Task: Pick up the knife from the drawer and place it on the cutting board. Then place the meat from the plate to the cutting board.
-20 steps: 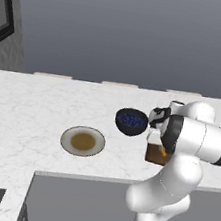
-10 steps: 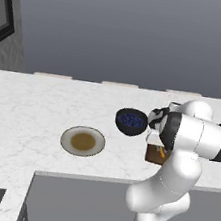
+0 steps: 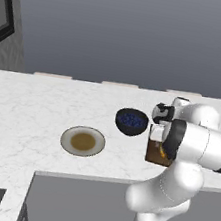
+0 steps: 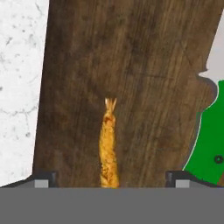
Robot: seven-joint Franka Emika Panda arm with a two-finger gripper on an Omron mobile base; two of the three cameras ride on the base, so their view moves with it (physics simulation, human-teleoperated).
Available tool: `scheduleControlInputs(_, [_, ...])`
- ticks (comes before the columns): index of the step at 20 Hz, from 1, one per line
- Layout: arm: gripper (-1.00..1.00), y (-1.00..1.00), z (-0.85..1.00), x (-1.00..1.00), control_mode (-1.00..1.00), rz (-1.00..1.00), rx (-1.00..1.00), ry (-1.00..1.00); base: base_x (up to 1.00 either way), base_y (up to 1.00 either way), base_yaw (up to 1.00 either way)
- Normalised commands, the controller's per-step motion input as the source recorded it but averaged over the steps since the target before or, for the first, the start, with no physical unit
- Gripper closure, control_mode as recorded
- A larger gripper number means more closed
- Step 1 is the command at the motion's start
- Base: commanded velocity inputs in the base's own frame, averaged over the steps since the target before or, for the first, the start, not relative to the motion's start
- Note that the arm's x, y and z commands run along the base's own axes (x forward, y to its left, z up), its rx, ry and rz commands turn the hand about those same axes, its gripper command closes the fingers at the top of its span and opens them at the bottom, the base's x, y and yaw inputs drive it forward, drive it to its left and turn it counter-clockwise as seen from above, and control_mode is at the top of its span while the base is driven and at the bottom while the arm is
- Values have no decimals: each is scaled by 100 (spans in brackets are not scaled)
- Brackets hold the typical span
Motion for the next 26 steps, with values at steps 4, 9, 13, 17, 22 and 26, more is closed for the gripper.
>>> scheduleControlInputs(4, [-100, 1, 95, -82, -100, 0, 0, -15, 0, 0, 0])
scheduleControlInputs(9, [-100, 23, 100, -92, -100, 0, 1, -15, 0, 0, 0])
scheduleControlInputs(13, [-100, 33, 98, -86, -100, 0, 3, -17, 0, 0, 0])
scheduleControlInputs(17, [-100, 33, 97, -76, -100, 0, 2, -17, 0, 0, 0])
scheduleControlInputs(22, [-100, 44, 80, -60, -100, 0, 0, -20, 0, 0, 0])
scheduleControlInputs(26, [-100, 51, 48, -30, -100, 0, 1, -30, 0, 0, 0])
